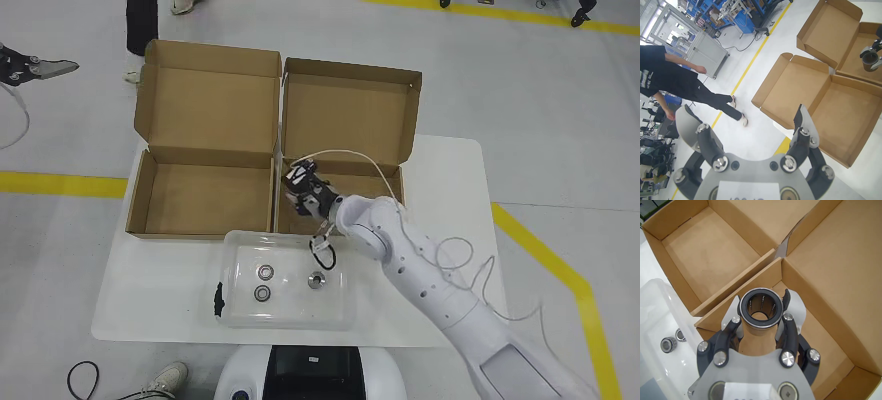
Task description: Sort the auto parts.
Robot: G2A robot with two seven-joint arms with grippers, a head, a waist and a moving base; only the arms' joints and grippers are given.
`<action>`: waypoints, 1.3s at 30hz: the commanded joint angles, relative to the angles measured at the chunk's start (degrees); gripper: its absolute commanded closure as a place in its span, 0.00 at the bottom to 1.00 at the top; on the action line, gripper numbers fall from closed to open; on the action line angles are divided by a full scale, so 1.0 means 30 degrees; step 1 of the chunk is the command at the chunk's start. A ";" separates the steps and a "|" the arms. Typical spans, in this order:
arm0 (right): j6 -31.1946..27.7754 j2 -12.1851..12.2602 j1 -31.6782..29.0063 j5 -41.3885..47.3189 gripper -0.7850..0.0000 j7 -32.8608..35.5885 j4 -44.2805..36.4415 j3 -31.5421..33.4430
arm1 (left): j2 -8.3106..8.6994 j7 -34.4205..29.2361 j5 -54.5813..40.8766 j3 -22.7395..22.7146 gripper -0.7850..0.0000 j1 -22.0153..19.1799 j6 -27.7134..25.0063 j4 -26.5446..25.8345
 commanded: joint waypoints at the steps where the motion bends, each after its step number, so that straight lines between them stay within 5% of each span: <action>1: 0.0244 -0.0132 0.0139 0.0002 1.00 0.0016 0.0397 -0.0179 | 0.0000 0.0000 0.0000 0.0000 0.00 0.0000 0.0000 0.0000; 14: 0.0975 -0.0832 0.0788 0.0098 1.00 -0.0294 0.2411 -0.0683 | 0.0000 0.0000 0.0000 0.0000 0.00 0.0000 0.0000 0.0000; 17: 0.1179 -0.0938 0.0862 -0.0081 0.86 -0.0179 0.2698 -0.0736 | 0.0000 0.0000 0.0000 0.0000 0.00 0.0000 0.0000 0.0000; 19: 0.1332 -0.1006 0.0881 -0.0165 0.58 -0.0066 0.2802 -0.0761 | 0.0000 0.0000 0.0000 0.0000 0.00 0.0000 0.0000 0.0000; 20: 0.1359 -0.1032 0.0886 -0.0193 0.53 -0.0065 0.2858 -0.0753 | 0.0000 0.0000 0.0000 0.0000 0.00 0.0000 0.0000 0.0000; 31: 0.1488 -0.1151 0.0666 -0.0926 0.47 0.0189 0.2377 -0.0573 | 0.0000 0.0000 0.0000 0.0000 0.00 0.0000 0.0000 0.0000; 39: 0.0468 -0.0575 -0.0566 -0.2325 0.46 0.0794 -0.1521 0.0550 | 0.0000 0.0000 0.0000 0.0000 0.00 0.0000 0.0000 0.0000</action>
